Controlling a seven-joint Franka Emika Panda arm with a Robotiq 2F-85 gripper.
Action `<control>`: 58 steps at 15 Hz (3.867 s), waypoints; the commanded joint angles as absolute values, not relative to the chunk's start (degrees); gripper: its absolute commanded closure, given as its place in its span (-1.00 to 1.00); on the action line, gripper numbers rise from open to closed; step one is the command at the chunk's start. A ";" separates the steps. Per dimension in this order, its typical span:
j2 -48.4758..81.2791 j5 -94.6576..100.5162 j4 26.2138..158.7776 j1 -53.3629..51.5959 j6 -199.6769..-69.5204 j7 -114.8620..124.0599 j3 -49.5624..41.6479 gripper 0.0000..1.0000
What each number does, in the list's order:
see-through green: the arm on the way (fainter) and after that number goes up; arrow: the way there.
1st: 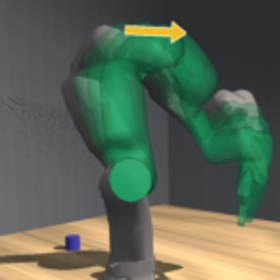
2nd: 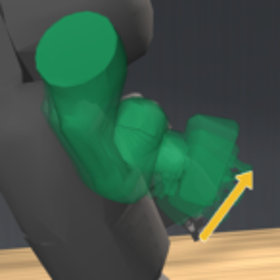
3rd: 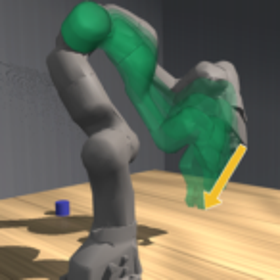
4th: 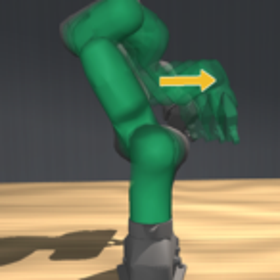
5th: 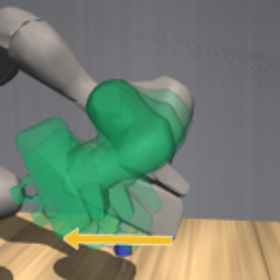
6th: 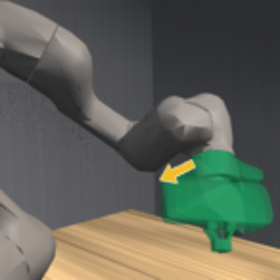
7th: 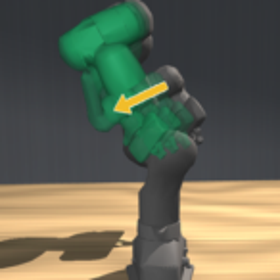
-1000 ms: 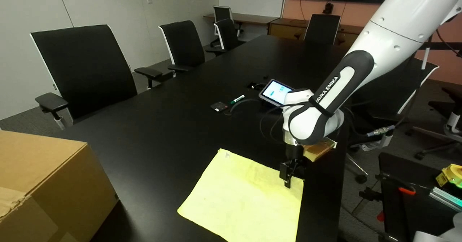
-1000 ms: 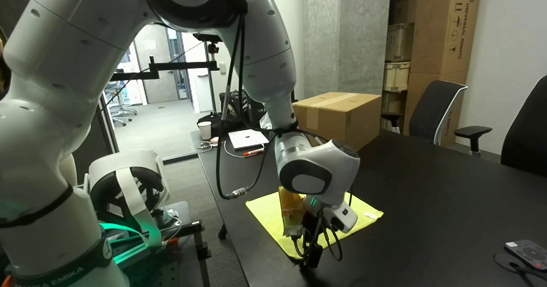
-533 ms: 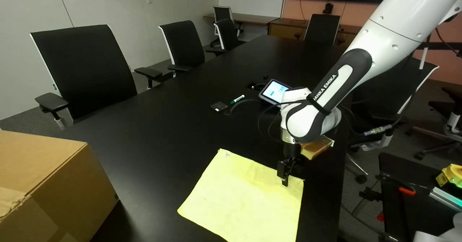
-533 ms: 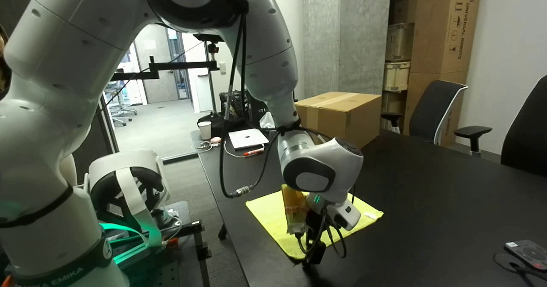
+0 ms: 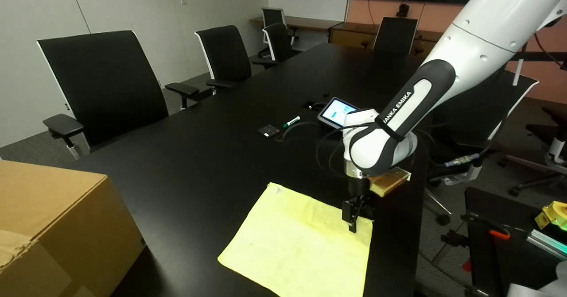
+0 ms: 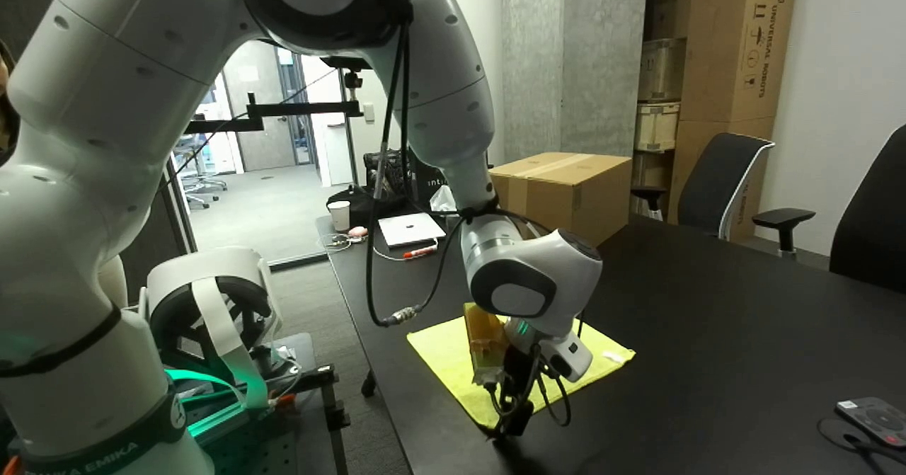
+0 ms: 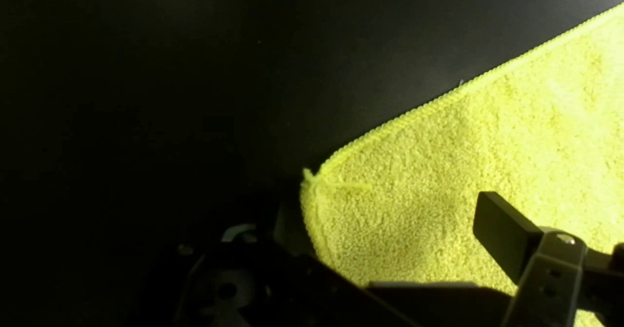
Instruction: Fold the cloth
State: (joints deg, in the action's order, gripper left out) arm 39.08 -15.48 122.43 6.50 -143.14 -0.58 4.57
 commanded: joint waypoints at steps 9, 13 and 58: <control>40.06 -16.19 120.71 6.38 -141.63 -0.40 4.68 -0.40; 39.70 -16.29 120.58 6.36 -141.63 -0.08 4.58 -0.16; 64.13 -2.36 54.93 -7.31 -103.58 29.59 -3.58 0.99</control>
State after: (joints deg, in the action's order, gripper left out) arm 59.42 -1.93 62.83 -5.91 -104.61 23.13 -1.82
